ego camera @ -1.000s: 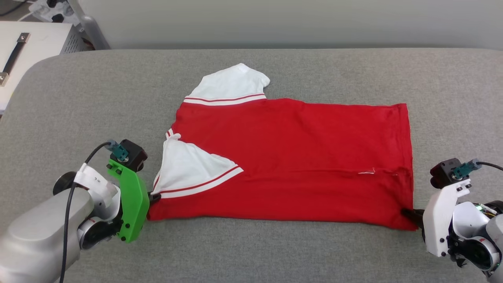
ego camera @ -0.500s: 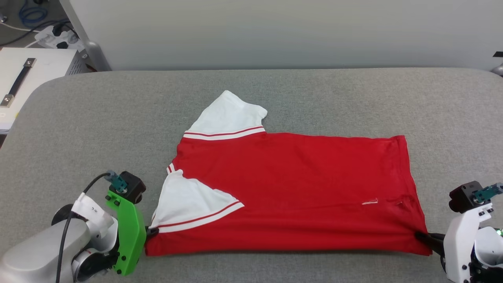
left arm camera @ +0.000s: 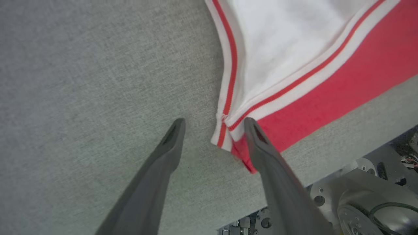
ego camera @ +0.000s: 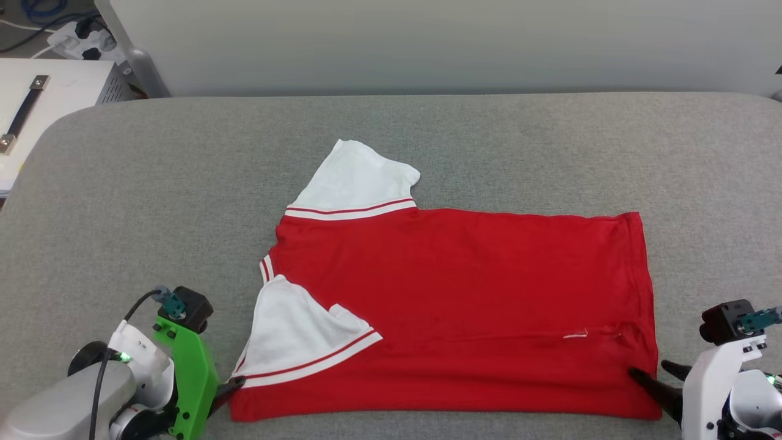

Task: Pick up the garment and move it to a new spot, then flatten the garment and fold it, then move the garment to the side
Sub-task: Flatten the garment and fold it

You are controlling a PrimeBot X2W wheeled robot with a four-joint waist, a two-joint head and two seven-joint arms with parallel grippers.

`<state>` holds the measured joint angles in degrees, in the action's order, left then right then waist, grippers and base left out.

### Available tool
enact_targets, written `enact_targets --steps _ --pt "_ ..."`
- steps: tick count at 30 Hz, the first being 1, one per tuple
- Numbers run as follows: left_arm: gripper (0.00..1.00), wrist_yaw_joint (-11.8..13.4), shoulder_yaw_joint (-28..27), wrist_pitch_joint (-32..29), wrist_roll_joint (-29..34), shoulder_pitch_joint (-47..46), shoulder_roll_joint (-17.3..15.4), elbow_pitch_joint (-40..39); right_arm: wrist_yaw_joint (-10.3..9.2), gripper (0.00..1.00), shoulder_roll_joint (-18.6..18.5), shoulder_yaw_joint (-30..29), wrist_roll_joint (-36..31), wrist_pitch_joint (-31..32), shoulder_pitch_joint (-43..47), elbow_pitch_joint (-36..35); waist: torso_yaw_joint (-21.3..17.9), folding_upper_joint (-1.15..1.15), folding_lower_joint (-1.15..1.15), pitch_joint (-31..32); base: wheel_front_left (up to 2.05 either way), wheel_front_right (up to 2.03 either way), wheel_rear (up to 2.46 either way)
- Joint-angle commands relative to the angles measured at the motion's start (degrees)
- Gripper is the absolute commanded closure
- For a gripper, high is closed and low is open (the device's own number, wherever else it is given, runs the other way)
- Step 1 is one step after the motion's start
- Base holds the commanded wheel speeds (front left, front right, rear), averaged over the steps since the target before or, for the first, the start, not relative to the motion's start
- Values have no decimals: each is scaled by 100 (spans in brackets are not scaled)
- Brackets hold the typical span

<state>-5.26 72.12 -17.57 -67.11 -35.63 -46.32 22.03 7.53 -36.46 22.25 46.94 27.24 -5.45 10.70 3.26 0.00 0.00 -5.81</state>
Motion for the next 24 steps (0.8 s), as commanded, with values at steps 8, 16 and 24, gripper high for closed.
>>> enact_targets --steps 8,16,24 --pt "0 114 -341 690 346 -411 -274 -186 -4 0 339 -801 -721 -1204 136 -580 -7 0 0 228 0 0 0" --pt "0 138 -659 1029 571 -1070 -154 22 -4 0 1281 -1729 -2019 -2350 123 -1323 -239 0 0 -2 0 0 0" --pt "0 -28 -836 561 610 -2160 206 536 -4 0 1927 -1951 -2843 -2766 58 -2057 -660 0 0 -743 0 0 0"
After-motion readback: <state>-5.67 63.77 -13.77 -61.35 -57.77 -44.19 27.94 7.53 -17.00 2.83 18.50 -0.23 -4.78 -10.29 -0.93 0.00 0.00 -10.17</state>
